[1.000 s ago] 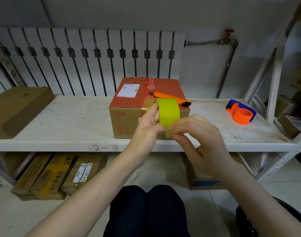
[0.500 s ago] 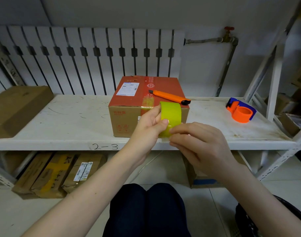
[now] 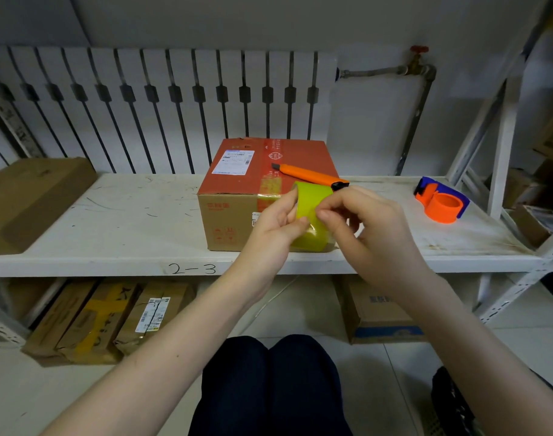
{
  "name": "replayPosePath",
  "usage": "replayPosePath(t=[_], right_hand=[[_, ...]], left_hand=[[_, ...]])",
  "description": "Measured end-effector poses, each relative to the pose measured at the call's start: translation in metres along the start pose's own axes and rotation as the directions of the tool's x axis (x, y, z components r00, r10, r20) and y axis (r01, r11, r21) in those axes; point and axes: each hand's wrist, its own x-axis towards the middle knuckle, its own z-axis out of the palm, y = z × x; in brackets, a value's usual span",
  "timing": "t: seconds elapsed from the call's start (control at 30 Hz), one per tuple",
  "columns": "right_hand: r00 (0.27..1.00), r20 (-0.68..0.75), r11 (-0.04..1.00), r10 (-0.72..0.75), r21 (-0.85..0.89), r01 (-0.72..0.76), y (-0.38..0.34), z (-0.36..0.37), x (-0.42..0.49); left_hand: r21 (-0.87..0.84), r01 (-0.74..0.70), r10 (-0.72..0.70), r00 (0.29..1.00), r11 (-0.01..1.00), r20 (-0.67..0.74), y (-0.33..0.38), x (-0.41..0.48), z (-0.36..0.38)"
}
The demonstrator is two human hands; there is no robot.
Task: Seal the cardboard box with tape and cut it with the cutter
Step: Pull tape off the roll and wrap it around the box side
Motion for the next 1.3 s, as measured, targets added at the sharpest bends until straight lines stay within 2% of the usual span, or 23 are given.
replayPosePath(t=[0.17,0.3,0.47,0.63,0.8,0.97,1.17,1.3], right_hand=[[0.995,-0.009,0.995,0.096,0.017,-0.096,-0.003,0.007,0.003],[0.996,0.003,0.996,0.092,-0.006,-0.092,-0.005,0.009,0.003],[0.996,0.002,0.995,0.089,-0.034,-0.089,-0.008,0.008,0.002],[0.994,0.032,0.991,0.107,-0.083,-0.104,-0.010,0.007,0.000],[0.993,0.044,0.988,0.113,-0.106,-0.108,-0.010,0.005,-0.001],[0.990,-0.036,0.986,0.137,-0.096,-0.139,-0.015,0.007,-0.004],[0.950,-0.043,0.945,0.309,-0.095,-0.312,-0.018,0.005,-0.003],[0.918,-0.153,0.910,0.365,-0.149,-0.387,-0.013,0.000,-0.004]], left_hand=[[-0.019,-0.008,0.008,1.000,1.000,-0.009,0.002,-0.002,-0.001],[-0.039,0.035,-0.036,0.999,0.999,-0.026,-0.004,-0.004,-0.005],[-0.058,-0.018,0.017,1.000,0.998,-0.016,-0.006,-0.008,-0.002],[-0.137,0.003,-0.010,0.998,0.991,-0.057,-0.011,-0.010,0.000],[-0.091,0.015,-0.019,0.999,0.996,-0.039,-0.007,-0.012,0.002],[-0.002,0.022,-0.022,0.996,1.000,-0.087,-0.007,-0.013,0.001],[0.019,0.050,-0.048,0.992,0.999,-0.116,-0.015,-0.014,-0.001],[-0.046,0.068,-0.075,0.981,0.997,-0.179,-0.017,-0.011,-0.006]])
